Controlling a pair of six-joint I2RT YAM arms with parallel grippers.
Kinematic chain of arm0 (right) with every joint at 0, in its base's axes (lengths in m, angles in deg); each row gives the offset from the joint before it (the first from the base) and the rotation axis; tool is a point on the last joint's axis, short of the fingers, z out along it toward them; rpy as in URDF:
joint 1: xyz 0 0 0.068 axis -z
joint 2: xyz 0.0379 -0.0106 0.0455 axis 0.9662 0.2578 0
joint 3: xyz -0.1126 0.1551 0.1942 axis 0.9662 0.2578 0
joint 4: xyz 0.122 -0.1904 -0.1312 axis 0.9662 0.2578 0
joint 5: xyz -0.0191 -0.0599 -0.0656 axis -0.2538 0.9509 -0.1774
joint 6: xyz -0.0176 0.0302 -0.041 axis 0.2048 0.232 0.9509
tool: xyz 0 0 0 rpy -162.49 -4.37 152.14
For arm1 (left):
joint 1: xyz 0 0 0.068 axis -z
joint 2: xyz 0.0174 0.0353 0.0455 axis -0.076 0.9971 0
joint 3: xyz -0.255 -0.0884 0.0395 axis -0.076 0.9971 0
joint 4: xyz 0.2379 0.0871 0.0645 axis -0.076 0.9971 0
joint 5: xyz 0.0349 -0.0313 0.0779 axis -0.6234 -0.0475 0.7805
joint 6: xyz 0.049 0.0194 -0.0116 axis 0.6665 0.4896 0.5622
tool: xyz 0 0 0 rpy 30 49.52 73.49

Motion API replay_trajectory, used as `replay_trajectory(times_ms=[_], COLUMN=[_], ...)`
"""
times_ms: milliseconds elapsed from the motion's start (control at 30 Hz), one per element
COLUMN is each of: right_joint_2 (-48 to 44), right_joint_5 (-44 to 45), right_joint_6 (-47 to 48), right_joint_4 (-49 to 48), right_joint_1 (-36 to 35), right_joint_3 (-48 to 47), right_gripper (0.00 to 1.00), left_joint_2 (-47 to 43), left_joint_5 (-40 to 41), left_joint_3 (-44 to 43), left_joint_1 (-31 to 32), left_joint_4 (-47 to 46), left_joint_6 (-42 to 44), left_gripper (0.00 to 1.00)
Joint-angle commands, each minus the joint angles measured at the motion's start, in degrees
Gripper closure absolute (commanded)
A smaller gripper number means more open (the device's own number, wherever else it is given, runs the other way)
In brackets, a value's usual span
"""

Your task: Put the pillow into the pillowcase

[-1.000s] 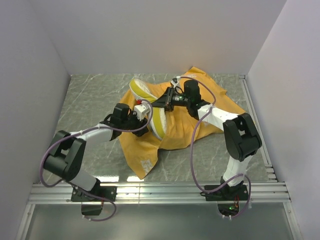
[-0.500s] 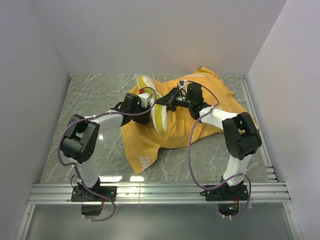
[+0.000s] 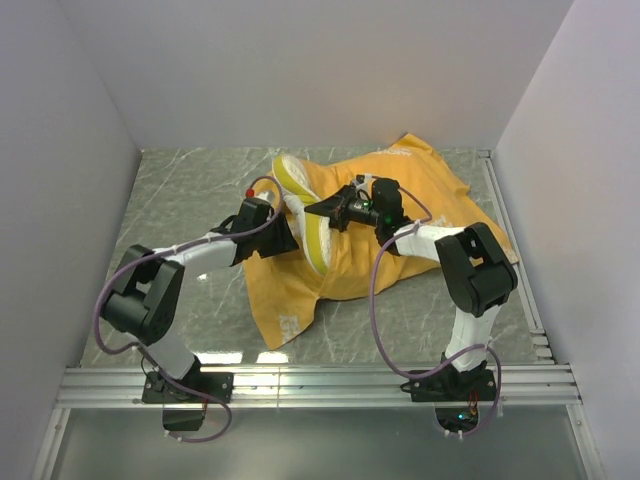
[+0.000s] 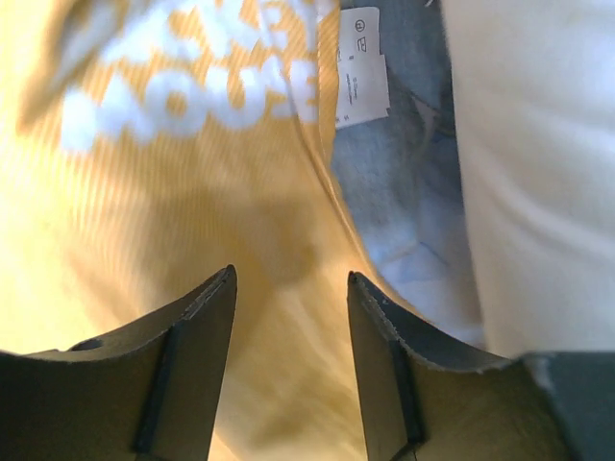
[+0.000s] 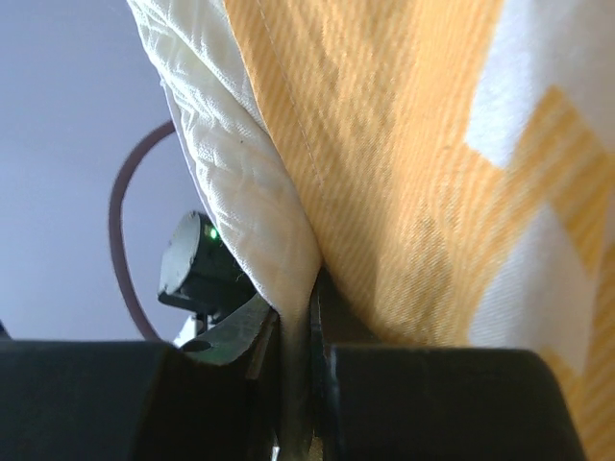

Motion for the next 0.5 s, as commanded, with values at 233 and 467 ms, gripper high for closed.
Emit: replay_trajectory(times_ms=[233, 467], right_joint_2=[-1.22, -2.28], right_joint_5=[1.43, 1.69], right_joint_6=[-12.42, -14.00], right_joint_4=[-16.76, -17.11], right_joint_1=[-2.56, -3.61], right_joint_3=[0.01, 0.54], right_gripper=[1.00, 1.00], left_joint_2=[0.29, 7.15], left_joint_5=[7.26, 15.24], left_joint_3=[-1.82, -8.59], left_joint_1=[2.04, 4.14], left_joint_4=[-3.82, 3.37], left_joint_6=[-15.56, -14.51], left_gripper=[0.50, 0.49])
